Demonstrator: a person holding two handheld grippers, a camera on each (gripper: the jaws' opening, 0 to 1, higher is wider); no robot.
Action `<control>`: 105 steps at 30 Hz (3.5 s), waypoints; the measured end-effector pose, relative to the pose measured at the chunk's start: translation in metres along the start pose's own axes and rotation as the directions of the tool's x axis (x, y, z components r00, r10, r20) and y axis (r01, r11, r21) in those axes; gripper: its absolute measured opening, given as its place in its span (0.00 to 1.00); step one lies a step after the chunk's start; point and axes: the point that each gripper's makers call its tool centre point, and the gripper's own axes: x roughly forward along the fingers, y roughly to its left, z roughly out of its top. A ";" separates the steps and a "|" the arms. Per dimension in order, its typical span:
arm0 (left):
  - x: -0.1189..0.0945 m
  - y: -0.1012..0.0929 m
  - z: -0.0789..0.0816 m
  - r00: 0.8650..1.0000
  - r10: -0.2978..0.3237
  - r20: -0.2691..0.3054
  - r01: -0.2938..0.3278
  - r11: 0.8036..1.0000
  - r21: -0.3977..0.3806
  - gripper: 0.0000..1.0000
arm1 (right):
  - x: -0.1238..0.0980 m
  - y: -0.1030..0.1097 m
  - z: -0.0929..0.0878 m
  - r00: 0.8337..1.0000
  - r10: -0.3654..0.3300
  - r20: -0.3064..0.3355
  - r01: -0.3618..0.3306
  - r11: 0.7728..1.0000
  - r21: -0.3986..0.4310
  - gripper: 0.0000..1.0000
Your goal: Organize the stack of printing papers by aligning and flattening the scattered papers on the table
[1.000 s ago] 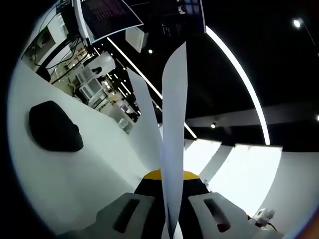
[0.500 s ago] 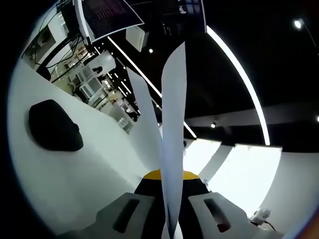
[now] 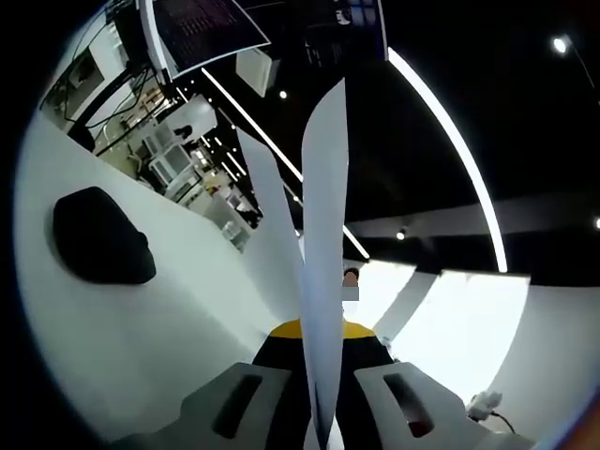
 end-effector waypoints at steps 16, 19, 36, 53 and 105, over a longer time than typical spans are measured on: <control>0.000 -0.001 -0.001 1.000 -0.002 -0.005 0.002 1.000 0.008 0.06 | 0.000 0.002 -0.040 0.976 -0.002 -0.220 -0.024 0.993 -0.112 0.82; 0.001 0.000 -0.001 1.000 -0.001 -0.005 0.001 1.000 0.008 0.06 | -0.003 0.001 -0.053 0.958 -0.017 -0.285 -0.029 0.987 -0.155 0.82; 0.001 0.001 0.000 1.000 -0.005 -0.005 0.005 1.000 0.003 0.06 | -0.006 0.010 -0.064 0.945 0.059 -0.322 -0.076 0.996 -0.040 0.72; 0.001 0.002 0.000 1.000 -0.004 -0.002 0.004 1.000 0.007 0.06 | -0.006 0.009 -0.063 0.946 0.072 -0.316 -0.087 0.996 -0.034 0.61; 0.000 0.001 0.000 1.000 -0.003 -0.001 0.003 1.000 -0.001 0.06 | -0.023 -0.009 -0.034 0.981 0.048 -0.189 -0.045 0.999 0.022 0.01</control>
